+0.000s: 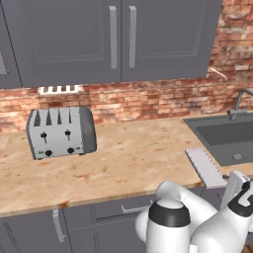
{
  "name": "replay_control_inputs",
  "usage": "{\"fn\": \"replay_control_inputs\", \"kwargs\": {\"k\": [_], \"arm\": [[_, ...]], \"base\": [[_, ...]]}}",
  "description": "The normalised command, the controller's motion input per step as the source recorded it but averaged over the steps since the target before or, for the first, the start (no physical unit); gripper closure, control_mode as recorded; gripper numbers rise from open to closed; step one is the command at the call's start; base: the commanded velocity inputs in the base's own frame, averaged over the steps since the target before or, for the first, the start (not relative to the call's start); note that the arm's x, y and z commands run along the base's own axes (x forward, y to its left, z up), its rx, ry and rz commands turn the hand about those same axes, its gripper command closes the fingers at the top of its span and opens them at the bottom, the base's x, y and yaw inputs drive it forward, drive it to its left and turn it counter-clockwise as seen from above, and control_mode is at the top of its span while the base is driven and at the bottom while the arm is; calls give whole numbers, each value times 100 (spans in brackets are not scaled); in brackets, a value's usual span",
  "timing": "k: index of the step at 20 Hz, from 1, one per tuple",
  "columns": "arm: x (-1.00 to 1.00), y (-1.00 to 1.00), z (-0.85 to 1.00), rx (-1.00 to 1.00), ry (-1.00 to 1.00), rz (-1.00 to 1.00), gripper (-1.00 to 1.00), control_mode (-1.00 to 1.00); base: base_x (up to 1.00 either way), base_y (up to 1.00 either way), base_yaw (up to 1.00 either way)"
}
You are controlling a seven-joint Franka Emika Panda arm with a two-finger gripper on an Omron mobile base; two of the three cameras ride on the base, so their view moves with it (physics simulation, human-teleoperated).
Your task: The ice cube tray has been filled with water. Take the tray and place it in the freezer to make ice. Close the freezer door after placing the tray.
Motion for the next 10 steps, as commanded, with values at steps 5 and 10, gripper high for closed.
{"fn": "replay_control_inputs", "kwargs": {"k": [5, 10], "arm": [[0, -16, -6, 0, 0, 1, -100, -100], [0, -15, -10, 0, 0, 3, -100, -100]], "base": [[0, 0, 0], [0, 0, 0]]}}
